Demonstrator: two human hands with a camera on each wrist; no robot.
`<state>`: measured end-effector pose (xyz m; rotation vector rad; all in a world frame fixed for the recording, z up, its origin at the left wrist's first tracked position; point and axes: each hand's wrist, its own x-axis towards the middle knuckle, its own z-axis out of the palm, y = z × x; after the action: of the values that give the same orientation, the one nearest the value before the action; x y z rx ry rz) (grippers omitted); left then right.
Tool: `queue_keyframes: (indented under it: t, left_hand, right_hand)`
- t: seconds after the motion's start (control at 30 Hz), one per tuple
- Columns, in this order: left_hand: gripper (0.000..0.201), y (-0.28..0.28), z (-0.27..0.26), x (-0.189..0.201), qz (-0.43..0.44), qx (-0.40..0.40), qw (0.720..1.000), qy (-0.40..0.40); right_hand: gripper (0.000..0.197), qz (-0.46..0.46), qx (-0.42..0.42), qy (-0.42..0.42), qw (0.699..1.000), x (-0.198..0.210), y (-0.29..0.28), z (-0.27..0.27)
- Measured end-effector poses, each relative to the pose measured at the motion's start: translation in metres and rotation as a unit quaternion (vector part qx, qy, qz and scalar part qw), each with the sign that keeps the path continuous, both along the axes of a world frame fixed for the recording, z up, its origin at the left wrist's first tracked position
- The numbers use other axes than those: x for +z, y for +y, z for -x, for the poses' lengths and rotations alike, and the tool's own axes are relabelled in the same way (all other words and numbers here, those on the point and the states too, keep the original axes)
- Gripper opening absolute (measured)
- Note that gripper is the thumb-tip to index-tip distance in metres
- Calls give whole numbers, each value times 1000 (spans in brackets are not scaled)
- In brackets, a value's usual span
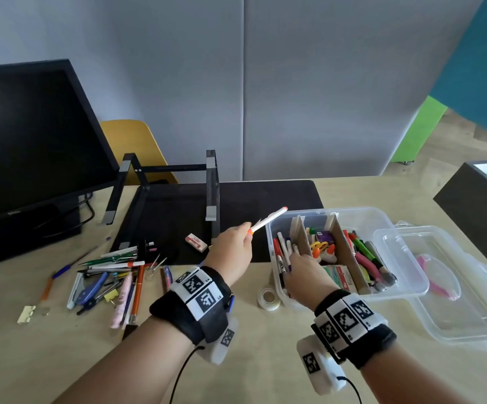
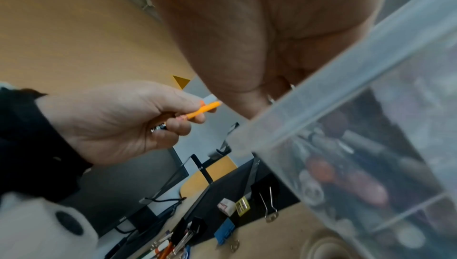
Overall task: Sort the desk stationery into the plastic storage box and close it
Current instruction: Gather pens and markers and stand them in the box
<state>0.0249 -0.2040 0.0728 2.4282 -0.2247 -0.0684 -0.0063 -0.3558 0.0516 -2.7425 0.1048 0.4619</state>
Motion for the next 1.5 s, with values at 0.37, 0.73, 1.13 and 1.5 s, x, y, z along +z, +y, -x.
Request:
queue_keyframes:
  t: [0.37,0.73,1.13,1.5]
  left_hand:
    - [37,-49,21,-2,-212,-42,975,-43]
    - [50,-84,34,-11,-222,-76,972,-14]
    - [31,-88,34,-32,-260,-3,963,-70]
    - [27,-84,37,-48,-280,-45,953,-107]
  right_hand:
    - [19,-91,-63,-184,977,-4,-82,10]
    - [14,-192,-59,-234,951,-17,-97,19]
    - [14,-234,-51,-217,946,-18,-100,14]
    - [13,-210,-41,-221,951,-22,-100,13]
